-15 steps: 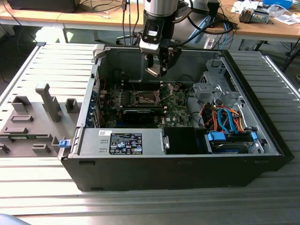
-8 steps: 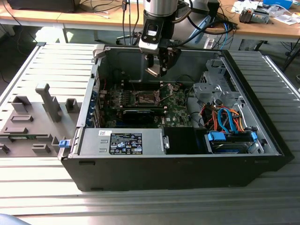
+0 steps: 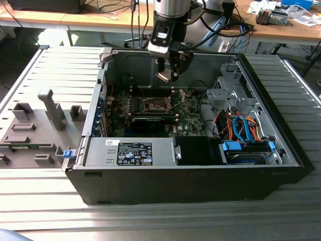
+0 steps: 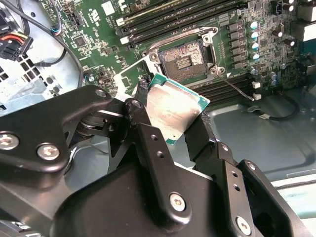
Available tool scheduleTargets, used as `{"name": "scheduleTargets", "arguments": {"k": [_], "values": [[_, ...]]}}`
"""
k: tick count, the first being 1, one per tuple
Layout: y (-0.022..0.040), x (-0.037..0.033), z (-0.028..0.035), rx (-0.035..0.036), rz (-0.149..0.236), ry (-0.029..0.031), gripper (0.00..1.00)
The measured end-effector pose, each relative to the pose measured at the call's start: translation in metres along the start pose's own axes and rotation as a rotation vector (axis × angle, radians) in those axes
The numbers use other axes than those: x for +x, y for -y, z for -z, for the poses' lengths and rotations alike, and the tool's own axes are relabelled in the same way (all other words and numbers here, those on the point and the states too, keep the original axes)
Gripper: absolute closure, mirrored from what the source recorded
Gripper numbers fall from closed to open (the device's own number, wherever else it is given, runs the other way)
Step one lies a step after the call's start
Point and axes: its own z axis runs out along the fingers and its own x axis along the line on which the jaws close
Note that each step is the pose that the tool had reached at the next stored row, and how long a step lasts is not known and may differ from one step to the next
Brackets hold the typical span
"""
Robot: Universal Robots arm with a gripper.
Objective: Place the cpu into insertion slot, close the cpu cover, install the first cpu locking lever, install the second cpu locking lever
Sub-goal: 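Place the cpu into insertion slot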
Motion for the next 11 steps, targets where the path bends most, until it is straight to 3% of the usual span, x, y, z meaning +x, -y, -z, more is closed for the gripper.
{"name": "scheduleTargets", "arguments": {"k": [11], "values": [[0.0000, 0.0000, 0.0000, 0.0012, -0.035, 0.0050, 0.46]]}}
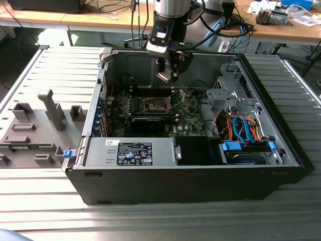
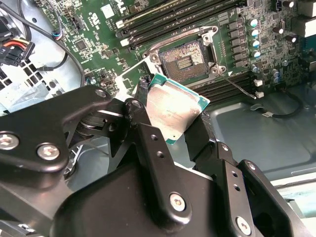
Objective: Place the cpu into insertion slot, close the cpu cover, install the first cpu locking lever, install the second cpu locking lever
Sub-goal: 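Place the cpu into insertion slot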
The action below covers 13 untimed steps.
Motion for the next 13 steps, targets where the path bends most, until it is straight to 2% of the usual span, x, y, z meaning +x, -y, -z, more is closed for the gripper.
{"name": "scheduleTargets", "arguments": {"k": [13], "values": [[0.0000, 0.0000, 0.0000, 0.0017, -0.034, 0.0055, 0.46]]}}
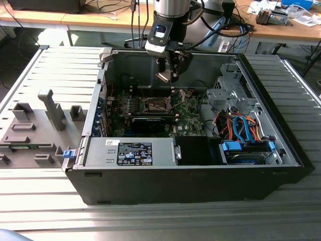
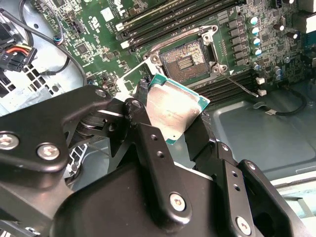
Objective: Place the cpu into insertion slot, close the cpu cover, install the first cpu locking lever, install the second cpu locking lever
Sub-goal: 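Place the cpu into insertion slot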
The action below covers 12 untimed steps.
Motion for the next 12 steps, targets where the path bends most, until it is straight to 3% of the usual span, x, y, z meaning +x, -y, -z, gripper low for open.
{"name": "scheduleTargets", "arguments": {"k": [12], "values": [[0.0000, 0.0000, 0.0000, 0.0013, -0.032, 0.0049, 0.46]]}}
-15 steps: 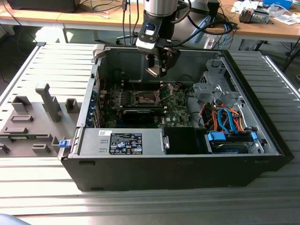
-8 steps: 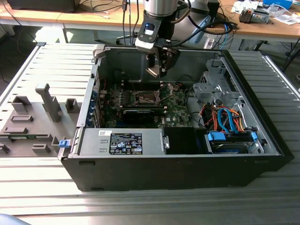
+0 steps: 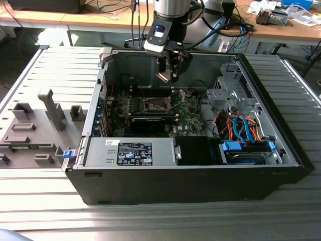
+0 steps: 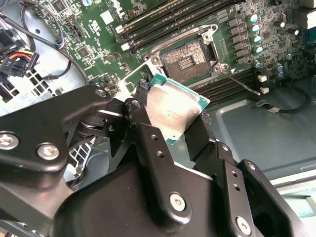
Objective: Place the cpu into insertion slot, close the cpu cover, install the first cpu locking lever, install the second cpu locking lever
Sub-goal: 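Place the cpu into insertion slot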
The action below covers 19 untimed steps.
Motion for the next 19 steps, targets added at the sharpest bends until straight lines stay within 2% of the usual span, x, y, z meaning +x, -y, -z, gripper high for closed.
{"name": "scheduleTargets", "arguments": {"k": [19], "values": [[0.0000, 0.0000, 0.0000, 0.0016, -0.045, 0.0064, 0.46]]}}
